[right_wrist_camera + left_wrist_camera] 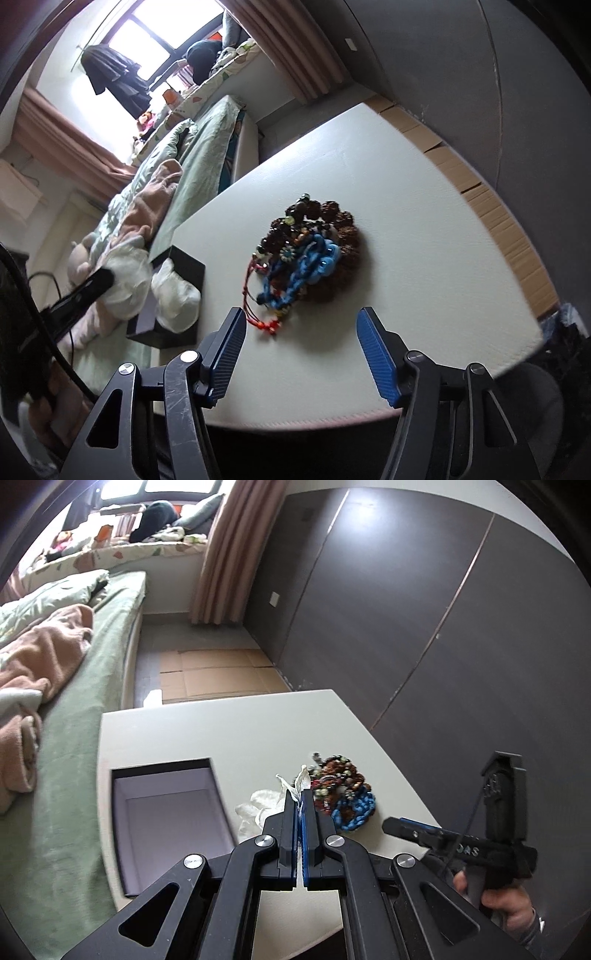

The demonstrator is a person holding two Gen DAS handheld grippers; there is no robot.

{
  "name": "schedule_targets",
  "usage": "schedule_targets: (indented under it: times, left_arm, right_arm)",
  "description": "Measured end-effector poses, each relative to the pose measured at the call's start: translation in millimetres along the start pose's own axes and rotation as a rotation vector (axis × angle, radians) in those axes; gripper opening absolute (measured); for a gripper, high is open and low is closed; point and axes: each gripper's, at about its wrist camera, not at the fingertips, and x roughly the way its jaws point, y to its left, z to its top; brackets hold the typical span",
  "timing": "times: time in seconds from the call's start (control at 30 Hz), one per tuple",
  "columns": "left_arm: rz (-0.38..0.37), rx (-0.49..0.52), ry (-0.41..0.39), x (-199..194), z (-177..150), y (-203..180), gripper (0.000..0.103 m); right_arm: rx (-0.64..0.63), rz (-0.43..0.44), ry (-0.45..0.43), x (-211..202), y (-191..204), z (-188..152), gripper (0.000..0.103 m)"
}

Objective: Organize jewelry
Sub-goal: 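Carry the scrunchie into the box with left tool while right tool grasps blue strand, then lift the blue beaded strand with the right tool and drop it into the box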

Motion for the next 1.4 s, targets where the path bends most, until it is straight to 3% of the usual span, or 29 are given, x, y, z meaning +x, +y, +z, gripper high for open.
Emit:
schedule_targets:
  times: [0.07,0.2,0.37,0.47,0.53,0.6,1.0,1.17,1.2,1.27,1.3,1.33,1.4]
  left_arm:
    - [0.014,-0.010,-0.007,-7.5,0.0,7.1,0.000]
    - [0.033,-0.031,-0.027,-23.0,3.1,21.4,0.000]
    - [0.059,-0.052,-0.058,-39.4,7.8,35.3,0.000]
    - [0.069,-0.057,-0.074,-45.8,8.9,39.6,0.000]
    - [0.074,-0.060,-0.083,-49.5,9.2,42.0,0.000]
    - [0.078,-0.062,-0.088,-52.9,9.2,44.2,0.000]
    - [0.088,-0.080,-0.097,-53.7,18.1,56.1,0.001]
    - [0.053,-0.159,-0.033,-37.9,20.8,71.1,0.002]
    - [0.053,-0.177,-0.016,-34.1,19.6,75.0,0.005]
    - [0.052,-0.204,0.002,-30.6,17.2,80.2,0.026]
    - [0.055,-0.216,0.001,-30.9,15.5,82.4,0.057]
    - [0.056,-0.228,-0.010,-33.3,13.4,84.9,0.080]
    - [0.056,-0.242,-0.052,-42.8,9.7,88.1,0.087]
  right_arm:
    - [0.022,0.021,0.011,9.1,0.3,2.6,0.063]
    - [0.069,0.037,0.044,28.8,-0.5,6.0,0.052]
    - [0.125,0.052,0.051,42.6,-2.0,9.2,0.050]
    - [0.157,0.024,0.075,50.4,-6.7,9.8,0.034]
    - [0.181,0.016,0.088,55.6,-12.0,8.9,0.015]
    - [0.187,0.031,0.078,53.5,-13.0,7.7,0.010]
    - [0.051,0.116,-0.023,1.3,31.2,14.1,0.010]
    - [-0.020,0.165,-0.035,-10.6,62.0,19.2,0.010]
    - [-0.032,0.176,-0.035,-11.3,67.9,19.2,0.010]
    - [-0.062,0.201,-0.026,-8.4,82.4,18.9,0.010]
    - [-0.075,0.210,-0.018,-4.9,90.2,19.2,0.010]
    - [-0.083,0.216,-0.013,-4.0,92.9,16.7,0.010]
    - [-0.103,0.230,0.003,4.1,106.2,15.6,0.010]
